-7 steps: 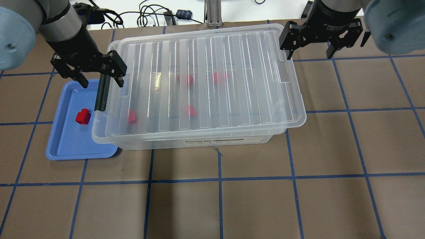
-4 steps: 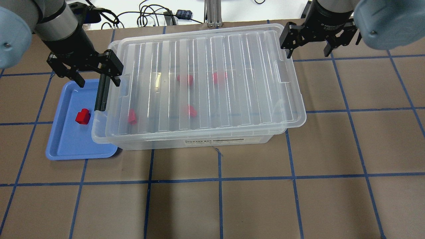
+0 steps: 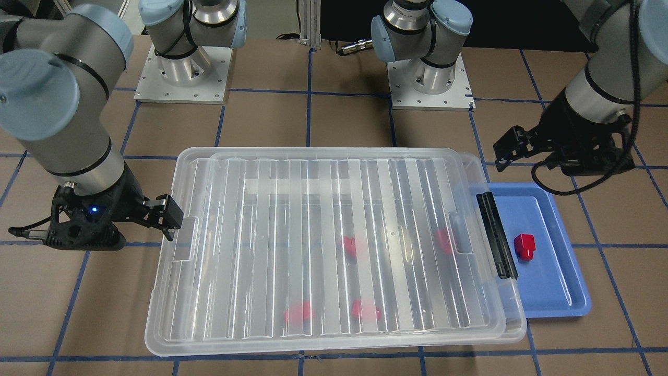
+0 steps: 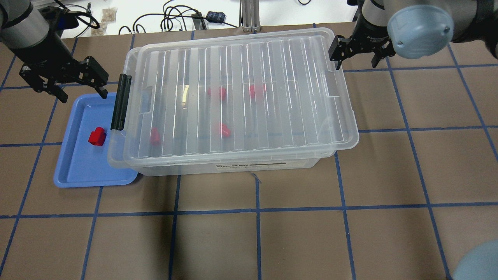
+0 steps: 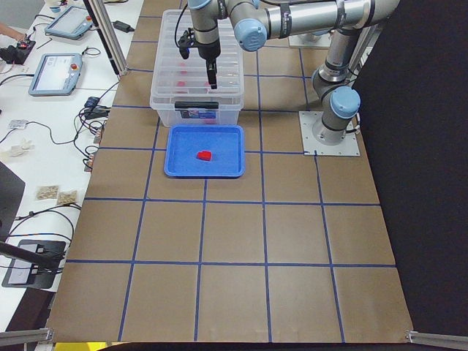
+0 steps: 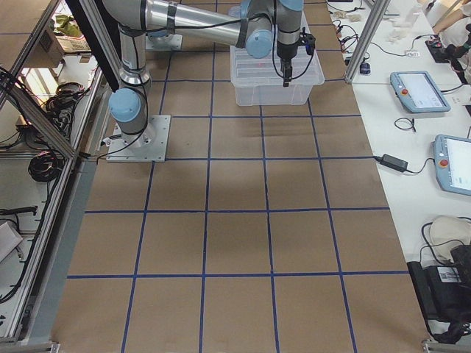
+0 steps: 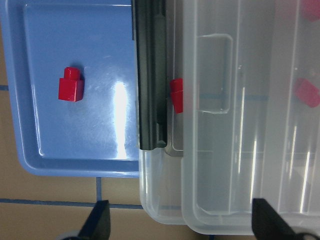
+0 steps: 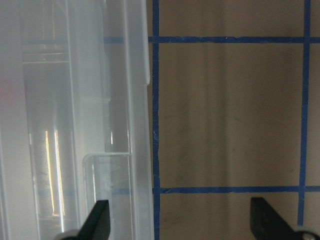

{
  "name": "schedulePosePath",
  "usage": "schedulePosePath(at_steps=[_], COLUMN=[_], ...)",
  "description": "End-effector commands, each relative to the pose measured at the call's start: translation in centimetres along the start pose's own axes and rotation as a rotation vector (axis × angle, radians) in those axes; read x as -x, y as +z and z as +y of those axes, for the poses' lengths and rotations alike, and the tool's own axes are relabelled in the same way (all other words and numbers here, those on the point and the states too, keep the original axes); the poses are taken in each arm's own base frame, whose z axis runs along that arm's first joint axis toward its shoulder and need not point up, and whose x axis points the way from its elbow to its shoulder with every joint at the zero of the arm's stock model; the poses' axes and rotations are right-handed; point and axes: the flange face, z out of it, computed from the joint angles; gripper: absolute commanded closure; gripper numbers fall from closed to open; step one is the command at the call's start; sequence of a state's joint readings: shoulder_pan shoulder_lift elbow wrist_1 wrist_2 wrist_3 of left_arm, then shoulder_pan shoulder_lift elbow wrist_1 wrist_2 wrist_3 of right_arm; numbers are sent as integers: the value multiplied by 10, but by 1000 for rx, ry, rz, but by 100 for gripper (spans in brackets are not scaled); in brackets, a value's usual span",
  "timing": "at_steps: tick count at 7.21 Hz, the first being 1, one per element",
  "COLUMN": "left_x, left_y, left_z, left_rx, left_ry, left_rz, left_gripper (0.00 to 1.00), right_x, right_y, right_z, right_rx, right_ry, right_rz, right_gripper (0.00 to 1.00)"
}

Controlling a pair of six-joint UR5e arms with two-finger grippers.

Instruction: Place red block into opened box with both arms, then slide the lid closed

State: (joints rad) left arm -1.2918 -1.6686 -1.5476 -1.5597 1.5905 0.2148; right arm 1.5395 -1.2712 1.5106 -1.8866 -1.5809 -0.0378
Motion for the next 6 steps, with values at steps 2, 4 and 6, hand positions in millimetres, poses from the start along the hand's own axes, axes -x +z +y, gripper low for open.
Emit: schedulePosePath(at_steps=[2, 4, 6], left_x=[85, 138, 146], left_y=[47, 88, 147], left_z=[-28, -31, -38], left_rx=[-10, -36, 10], left_ry=[67, 147, 142], left_rz=[7, -3, 31], left_gripper=[0, 0, 0], right_x=[-3, -6, -42], right_y=[31, 34, 38], right_z=[-8, -8, -11], right_rx=[17, 10, 15], right_ry=[-16, -84, -31], right_rz=[3, 11, 9], right_gripper=[0, 1, 0])
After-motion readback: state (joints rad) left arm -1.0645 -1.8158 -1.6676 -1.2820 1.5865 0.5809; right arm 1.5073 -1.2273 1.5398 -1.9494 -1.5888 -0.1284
